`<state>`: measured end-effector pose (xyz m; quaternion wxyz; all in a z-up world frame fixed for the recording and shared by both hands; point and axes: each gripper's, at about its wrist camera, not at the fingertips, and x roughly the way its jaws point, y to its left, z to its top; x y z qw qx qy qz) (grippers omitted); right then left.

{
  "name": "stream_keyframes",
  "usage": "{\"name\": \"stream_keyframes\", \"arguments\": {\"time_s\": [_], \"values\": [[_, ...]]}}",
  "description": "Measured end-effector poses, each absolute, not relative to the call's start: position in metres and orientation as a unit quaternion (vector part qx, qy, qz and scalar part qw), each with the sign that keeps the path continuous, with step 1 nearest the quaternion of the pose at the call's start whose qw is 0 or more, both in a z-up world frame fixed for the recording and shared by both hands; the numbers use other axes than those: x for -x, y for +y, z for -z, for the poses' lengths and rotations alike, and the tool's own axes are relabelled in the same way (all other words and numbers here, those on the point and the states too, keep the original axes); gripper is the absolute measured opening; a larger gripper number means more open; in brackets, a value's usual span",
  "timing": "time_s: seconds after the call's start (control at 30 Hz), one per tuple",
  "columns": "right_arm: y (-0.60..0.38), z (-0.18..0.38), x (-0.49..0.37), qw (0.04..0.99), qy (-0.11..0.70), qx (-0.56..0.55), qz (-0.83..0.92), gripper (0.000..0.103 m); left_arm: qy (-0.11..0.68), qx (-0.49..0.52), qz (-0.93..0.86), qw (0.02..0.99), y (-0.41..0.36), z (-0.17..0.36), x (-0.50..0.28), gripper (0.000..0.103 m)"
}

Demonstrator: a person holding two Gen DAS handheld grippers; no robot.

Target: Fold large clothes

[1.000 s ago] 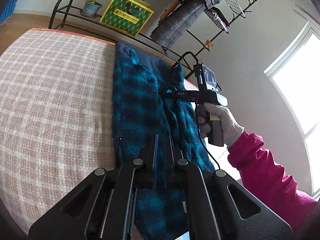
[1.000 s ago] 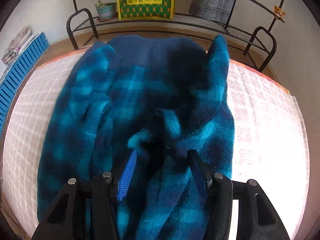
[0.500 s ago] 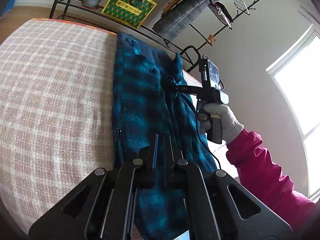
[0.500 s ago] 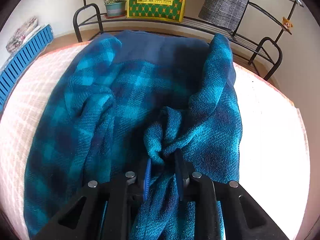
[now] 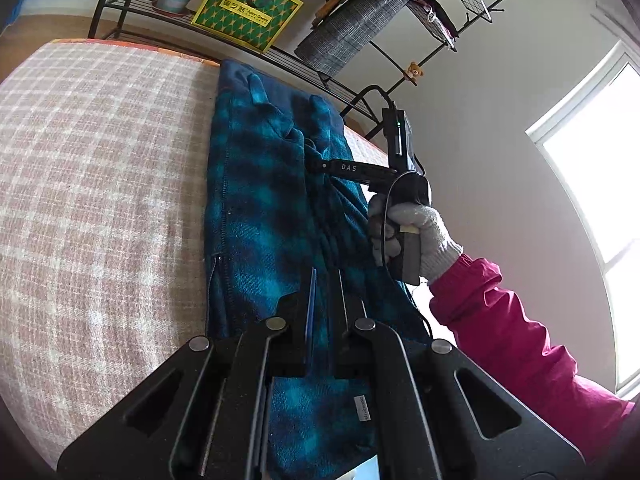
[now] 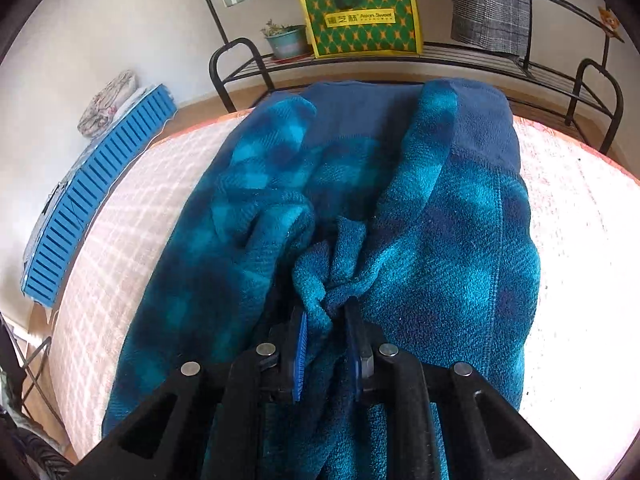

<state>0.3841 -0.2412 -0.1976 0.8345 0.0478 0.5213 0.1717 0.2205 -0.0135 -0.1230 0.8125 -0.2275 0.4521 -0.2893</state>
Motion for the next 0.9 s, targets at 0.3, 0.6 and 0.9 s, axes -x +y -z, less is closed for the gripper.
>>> {"name": "stream_keyframes", "arguments": {"time_s": [0.3,0.6,0.9], "values": [[-0.280,0.158,-0.359,0.839,0.487,-0.144,-0.194,0.033,0.454,0.217,0.285,0.816,-0.010,0.125,-0.221,0.001],[-0.329,0.130,-0.241,0.841,0.496,-0.138,-0.170,0.037,0.472,0.215,0.279,0.808,-0.001,0.141,-0.202,0.043],[-0.343,0.113,-0.126,0.840,0.497,-0.155,-0.150,0.038,0.518,0.223,0.266,0.782,-0.001,0.175,-0.163,0.046]]}}
